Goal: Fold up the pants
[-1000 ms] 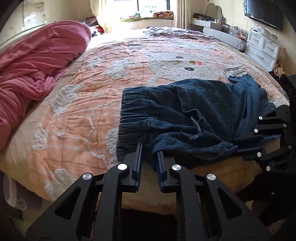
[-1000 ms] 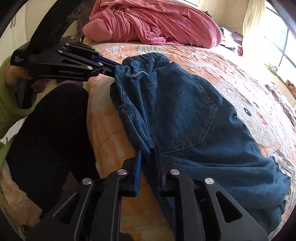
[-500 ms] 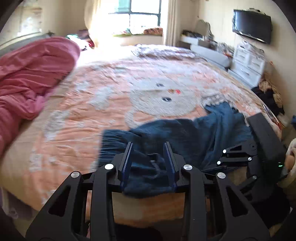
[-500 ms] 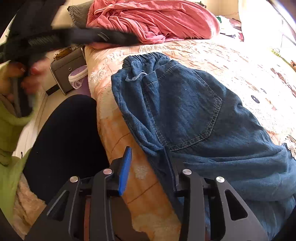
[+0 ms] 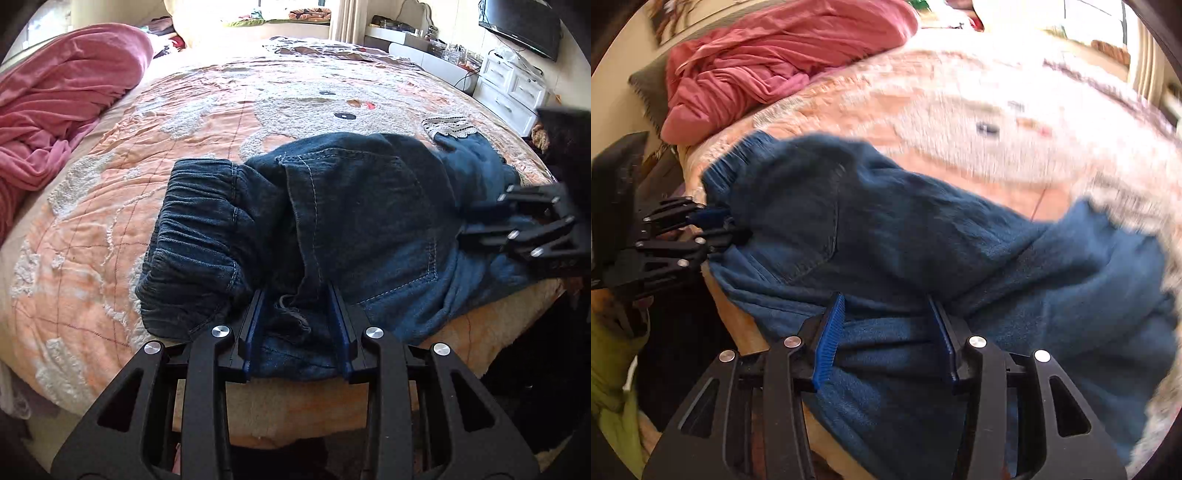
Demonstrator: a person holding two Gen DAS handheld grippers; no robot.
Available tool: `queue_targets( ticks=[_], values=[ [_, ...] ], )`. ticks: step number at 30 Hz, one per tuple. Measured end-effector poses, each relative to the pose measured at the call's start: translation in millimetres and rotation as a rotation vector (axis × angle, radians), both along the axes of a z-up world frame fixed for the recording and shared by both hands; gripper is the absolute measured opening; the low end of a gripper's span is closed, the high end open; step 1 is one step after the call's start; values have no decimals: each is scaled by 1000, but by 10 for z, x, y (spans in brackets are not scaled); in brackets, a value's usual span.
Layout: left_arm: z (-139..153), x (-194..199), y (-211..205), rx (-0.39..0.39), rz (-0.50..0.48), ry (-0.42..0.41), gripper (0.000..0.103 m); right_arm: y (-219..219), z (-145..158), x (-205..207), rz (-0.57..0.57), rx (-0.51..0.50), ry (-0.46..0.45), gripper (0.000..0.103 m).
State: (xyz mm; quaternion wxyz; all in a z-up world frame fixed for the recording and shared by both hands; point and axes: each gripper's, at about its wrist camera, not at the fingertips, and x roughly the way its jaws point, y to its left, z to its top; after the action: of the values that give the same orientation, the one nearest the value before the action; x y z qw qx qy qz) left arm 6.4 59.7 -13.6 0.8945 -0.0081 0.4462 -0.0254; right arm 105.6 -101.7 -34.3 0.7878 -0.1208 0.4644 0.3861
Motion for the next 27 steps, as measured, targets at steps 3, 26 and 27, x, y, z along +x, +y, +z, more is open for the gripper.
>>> queue_targets(
  ticks=[3, 26, 27],
  values=[
    [106, -39, -27, 3, 14, -26, 25, -46, 95, 9, 0, 37, 17, 44],
    [469, 399, -1382, -94, -386, -20, 40, -1255, 760, 481, -348, 198, -108, 53],
    [441, 452, -1427, -96, -402, -9, 40, -1231, 749, 498, -349, 191, -107, 54]
  ],
)
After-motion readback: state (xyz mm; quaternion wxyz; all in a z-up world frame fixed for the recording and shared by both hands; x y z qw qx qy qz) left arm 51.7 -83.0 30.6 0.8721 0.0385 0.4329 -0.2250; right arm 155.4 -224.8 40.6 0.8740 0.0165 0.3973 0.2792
